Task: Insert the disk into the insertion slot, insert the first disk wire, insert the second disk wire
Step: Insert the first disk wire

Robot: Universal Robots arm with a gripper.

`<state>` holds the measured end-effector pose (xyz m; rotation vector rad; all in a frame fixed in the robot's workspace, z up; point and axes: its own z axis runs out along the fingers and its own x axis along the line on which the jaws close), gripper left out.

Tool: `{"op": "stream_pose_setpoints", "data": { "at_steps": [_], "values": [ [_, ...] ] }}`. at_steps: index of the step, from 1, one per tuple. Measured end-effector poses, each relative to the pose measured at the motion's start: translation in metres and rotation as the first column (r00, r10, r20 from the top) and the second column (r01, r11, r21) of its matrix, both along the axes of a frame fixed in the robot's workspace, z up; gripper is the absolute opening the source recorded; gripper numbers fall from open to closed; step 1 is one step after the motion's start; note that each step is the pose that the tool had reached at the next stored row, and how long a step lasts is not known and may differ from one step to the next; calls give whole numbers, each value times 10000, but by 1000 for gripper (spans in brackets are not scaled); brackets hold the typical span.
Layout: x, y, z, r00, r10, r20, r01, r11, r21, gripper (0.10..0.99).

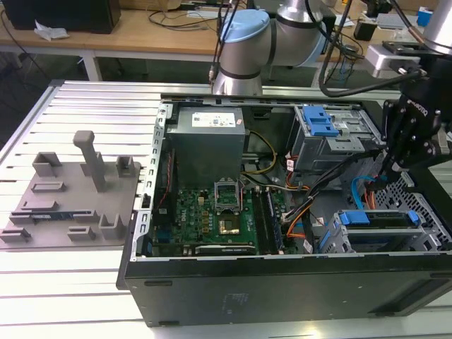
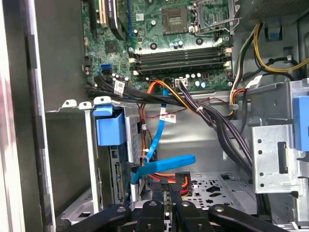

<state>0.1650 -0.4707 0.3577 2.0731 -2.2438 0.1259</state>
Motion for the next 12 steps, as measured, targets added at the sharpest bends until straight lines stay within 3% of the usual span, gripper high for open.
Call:
{"op": "stream_pose_setpoints", "data": {
  "at_steps": [2, 3, 5, 6, 8, 12],
  "values": [
    [44, -12, 0, 9998, 1, -214, -1, 10000, 1, 165],
    [69, -18, 0, 9993, 1, -377, -1, 10000, 1, 165],
    [89, -25, 0, 9985, 1, -550, 0, 10000, 2, 165],
    [91, -32, 0, 9982, 3, -604, -3, 10000, 7, 165],
    [91, -88, -1, 9980, 13, -628, -5, 9999, 117, 165],
    [91, -274, 0, 9980, 32, -626, -9, 9994, 356, 165]
  ]
}}
